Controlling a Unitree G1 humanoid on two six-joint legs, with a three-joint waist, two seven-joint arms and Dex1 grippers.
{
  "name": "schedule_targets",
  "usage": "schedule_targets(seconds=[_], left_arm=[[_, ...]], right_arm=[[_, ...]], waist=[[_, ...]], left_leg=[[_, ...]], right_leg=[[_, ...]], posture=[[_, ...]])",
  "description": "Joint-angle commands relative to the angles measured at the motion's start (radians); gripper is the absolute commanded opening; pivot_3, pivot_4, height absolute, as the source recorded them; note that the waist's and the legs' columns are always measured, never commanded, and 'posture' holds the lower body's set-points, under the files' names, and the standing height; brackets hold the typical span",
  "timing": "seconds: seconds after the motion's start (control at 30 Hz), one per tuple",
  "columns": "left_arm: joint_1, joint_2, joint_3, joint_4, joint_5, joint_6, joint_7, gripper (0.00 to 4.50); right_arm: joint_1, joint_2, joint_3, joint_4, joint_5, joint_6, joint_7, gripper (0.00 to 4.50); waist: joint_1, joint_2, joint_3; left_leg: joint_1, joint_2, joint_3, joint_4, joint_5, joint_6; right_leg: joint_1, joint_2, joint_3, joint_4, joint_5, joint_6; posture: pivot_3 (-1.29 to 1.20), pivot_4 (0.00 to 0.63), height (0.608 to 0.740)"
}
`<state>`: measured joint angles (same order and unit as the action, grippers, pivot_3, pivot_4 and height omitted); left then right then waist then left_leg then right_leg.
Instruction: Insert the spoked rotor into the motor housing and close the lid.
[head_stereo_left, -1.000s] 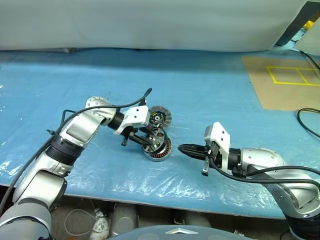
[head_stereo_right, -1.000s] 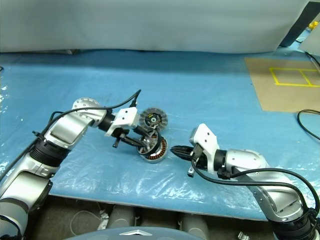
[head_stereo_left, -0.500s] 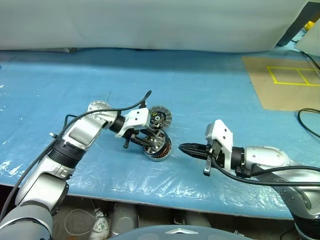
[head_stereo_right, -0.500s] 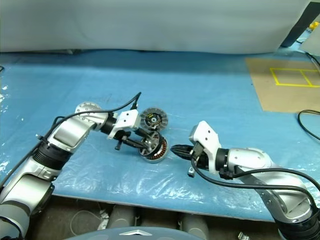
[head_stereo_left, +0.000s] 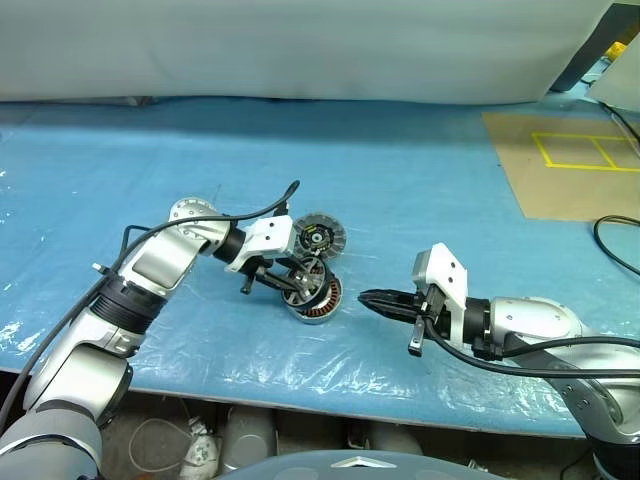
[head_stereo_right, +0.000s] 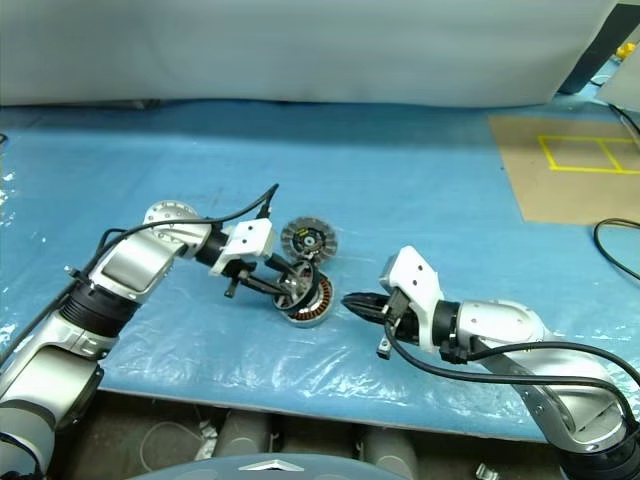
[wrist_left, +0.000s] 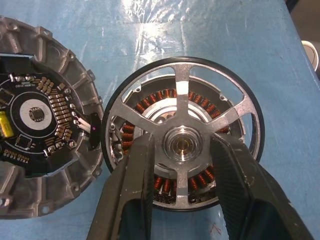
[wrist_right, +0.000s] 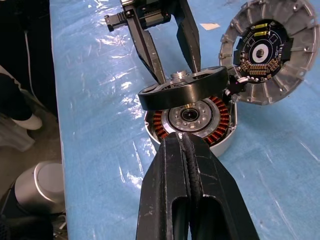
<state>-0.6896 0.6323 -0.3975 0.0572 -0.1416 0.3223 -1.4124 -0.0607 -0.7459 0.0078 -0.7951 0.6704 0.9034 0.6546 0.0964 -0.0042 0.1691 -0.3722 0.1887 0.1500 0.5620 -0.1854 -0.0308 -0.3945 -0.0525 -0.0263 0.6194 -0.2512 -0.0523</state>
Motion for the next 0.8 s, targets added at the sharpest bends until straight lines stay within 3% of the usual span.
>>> schedule_targets(seconds=[0.03,0.37,0.57,0.8], left_arm=[[-0.002,0.007,0.002,-0.010,0.006,-0.013,-0.008,1.34],[-0.003,0.007,0.002,-0.003,0.012,-0.041,-0.020,1.34],[-0.016,-0.002,0.027,0.000,-0.004,-0.024,-0.005,3.21],[-0.029,0.021,0.105,-0.074,-0.114,0.064,-0.031,3.21]], right_arm=[[-0.013,0.003,0.003,-0.013,0.011,-0.007,-0.008,0.00],[0.035,-0.003,0.033,0.057,-0.063,-0.102,0.031,0.00],[0.022,0.008,0.051,0.072,-0.082,-0.115,0.032,0.00],[-0.001,0.023,0.075,0.074,-0.086,-0.103,0.019,0.00]], waist=[[0.000,0.000,0.000],[0.000,0.000,0.000],[0.001,0.000,0.000],[0.000,0.000,0.000]], left_leg=[[0.000,0.000,0.000,0.000,0.000,0.000],[0.000,0.000,0.000,0.000,0.000,0.000],[0.000,0.000,0.000,0.000,0.000,0.000],[0.000,0.000,0.000,0.000,0.000,0.000]], right_leg=[[0.000,0.000,0.000,0.000,0.000,0.000],[0.000,0.000,0.000,0.000,0.000,0.000],[0.000,0.000,0.000,0.000,0.000,0.000],[0.000,0.000,0.000,0.001,0.000,0.000]], posture=[[0.00,0.150,0.740],[0.00,0.150,0.740],[0.00,0.150,0.740],[0.00,0.150,0.740]])
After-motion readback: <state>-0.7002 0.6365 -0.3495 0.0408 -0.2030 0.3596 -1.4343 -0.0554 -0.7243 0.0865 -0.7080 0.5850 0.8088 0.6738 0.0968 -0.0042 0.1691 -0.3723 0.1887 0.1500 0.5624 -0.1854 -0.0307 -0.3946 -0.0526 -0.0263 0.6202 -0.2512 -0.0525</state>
